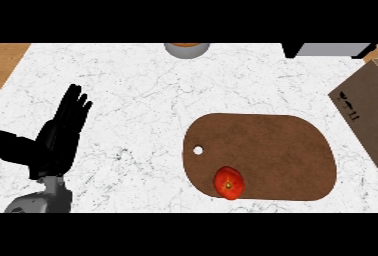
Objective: Pick the cupcake from the cutting board and place it in the cardboard box
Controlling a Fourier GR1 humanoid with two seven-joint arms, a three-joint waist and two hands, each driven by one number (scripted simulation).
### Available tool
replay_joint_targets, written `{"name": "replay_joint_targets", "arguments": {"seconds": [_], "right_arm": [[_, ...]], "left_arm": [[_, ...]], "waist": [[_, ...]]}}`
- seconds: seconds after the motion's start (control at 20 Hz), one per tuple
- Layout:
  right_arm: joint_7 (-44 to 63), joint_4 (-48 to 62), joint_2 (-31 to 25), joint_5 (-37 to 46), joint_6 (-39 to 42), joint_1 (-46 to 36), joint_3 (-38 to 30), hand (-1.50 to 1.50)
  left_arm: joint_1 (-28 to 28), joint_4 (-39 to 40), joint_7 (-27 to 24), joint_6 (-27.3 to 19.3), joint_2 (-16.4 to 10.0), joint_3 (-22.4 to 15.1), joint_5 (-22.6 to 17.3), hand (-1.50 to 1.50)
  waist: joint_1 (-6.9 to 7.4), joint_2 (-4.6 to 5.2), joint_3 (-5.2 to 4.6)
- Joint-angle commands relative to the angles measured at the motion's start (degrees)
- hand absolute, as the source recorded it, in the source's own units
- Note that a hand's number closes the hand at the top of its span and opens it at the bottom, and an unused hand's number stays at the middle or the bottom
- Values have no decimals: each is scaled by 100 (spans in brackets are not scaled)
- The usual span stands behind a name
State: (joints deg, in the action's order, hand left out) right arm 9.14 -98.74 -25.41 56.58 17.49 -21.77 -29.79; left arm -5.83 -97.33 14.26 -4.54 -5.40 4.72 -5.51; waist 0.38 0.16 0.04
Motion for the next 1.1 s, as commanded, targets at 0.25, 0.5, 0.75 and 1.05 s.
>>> {"name": "replay_joint_targets", "arguments": {"seconds": [0.25, 0.5, 0.75, 1.05], "right_arm": [[-655, 2076, -999, 870, 137, 406, 471, 150], [-951, 3273, -1124, 603, 145, 122, 270, -150], [-1670, 3674, -958, 122, -1103, -302, -190, -150], [-2567, 3791, -771, -1062, -1853, -852, -1048, -150]], "left_arm": [[-253, 324, -102, -81, 32, 38, 77, 0], [-72, 295, -151, -43, 144, -99, 88, 0], [11, 214, -239, 35, 73, 43, -40, 0], [-200, 560, -399, 58, 24, 97, 13, 0]], "waist": [[-21, 41, -4], [62, 43, 6], [67, 11, 8], [8, 13, 8]]}}
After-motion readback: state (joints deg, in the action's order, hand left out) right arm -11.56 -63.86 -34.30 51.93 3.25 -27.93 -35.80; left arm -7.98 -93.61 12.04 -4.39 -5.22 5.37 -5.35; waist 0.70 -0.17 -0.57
